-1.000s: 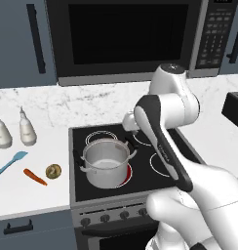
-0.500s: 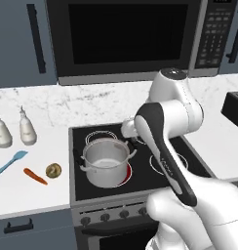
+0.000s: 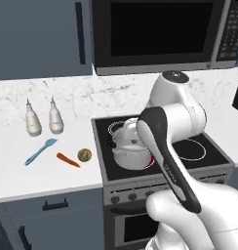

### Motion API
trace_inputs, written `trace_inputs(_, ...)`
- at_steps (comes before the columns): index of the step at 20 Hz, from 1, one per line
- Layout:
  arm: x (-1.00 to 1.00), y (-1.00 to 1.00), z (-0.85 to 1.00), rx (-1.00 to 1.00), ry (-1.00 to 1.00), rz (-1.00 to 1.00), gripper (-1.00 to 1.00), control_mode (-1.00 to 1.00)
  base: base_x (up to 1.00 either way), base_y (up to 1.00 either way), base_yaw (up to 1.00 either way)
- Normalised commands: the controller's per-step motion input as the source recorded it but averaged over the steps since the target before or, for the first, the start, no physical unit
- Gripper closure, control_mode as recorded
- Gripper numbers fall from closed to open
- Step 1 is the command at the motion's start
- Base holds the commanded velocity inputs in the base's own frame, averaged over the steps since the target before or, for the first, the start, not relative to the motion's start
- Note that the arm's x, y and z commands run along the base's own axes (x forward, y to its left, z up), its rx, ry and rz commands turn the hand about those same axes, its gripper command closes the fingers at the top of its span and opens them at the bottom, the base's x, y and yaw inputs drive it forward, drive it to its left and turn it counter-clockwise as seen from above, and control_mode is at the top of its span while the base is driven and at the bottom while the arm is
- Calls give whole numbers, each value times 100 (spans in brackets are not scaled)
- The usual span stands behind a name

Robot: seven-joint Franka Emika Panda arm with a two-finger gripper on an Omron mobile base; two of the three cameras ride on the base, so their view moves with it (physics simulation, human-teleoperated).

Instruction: Put the onion and carrot in the pot. Retrieve the spatula and lightly stir the vegetables in the pot.

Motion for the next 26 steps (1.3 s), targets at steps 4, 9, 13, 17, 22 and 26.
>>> trace_inputs(4,0,0,0,0,0,0,-100,100,6,75,0)
trace_inputs(9,0,0,0,0,0,0,-100,100,51,24,0)
trace_inputs(13,0,0,0,0,0,0,-100,100,88,0,-6)
trace_inputs(17,8,4,0,0,1,0,-100,-100,53,1,-4)
trace_inputs(22,18,29,-19,-1,3,0,-100,-100,0,0,0)
trace_inputs(26,49,32,-54,-3,7,-2,-100,-100,0,0,0)
